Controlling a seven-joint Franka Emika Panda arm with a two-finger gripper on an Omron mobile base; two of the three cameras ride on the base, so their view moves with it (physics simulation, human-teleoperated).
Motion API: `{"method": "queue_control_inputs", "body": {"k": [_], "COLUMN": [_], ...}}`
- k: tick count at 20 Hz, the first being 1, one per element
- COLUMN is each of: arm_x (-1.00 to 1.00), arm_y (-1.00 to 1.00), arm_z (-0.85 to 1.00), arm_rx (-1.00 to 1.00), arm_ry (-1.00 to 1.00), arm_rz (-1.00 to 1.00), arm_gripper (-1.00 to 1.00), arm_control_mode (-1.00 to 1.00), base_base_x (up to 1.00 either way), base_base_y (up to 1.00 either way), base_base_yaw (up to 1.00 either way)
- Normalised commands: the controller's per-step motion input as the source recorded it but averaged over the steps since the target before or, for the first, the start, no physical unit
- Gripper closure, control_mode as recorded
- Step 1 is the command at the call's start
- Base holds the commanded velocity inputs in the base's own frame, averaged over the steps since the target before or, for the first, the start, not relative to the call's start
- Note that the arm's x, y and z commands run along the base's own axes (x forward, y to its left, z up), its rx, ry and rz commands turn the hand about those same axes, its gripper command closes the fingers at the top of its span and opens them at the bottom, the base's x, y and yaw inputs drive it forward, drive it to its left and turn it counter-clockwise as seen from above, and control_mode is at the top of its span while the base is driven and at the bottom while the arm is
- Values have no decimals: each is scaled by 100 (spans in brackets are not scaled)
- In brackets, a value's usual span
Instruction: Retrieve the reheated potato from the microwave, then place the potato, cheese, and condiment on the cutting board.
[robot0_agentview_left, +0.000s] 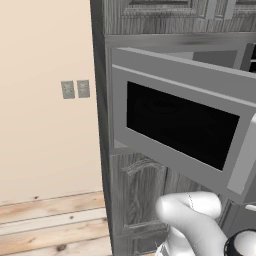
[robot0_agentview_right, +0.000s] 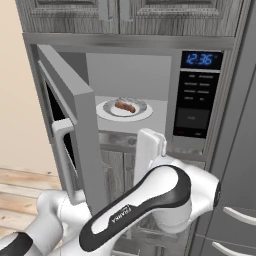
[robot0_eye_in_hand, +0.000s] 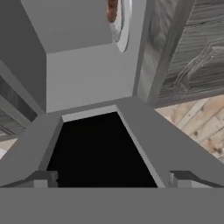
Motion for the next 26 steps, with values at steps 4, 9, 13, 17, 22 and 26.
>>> {"method": "queue_control_inputs", "body": {"k": [4,9,13,17,22,26], "arm_x": [25,23,19,-8,-19,-28], "arm_y": [1,12,12,14,13,24], "arm_z": [-20,-10,-1,0,0,0], "arm_rx": [0,0,0,0,0,0], "arm_ry": [-10,-9,-5,-4,-3,-4], "arm_rz": [2,4,5,8,10,9], "arm_gripper": [-100,-100,-100,-100,-100,-100], "arm_control_mode": [-100,-100,-100,-100,-100,-100], "base_base_x": [0,0,0,0,0,0], "base_base_y": [0,0,0,0,0,0], "base_base_yaw": [0,0,0,0,0,0]}}
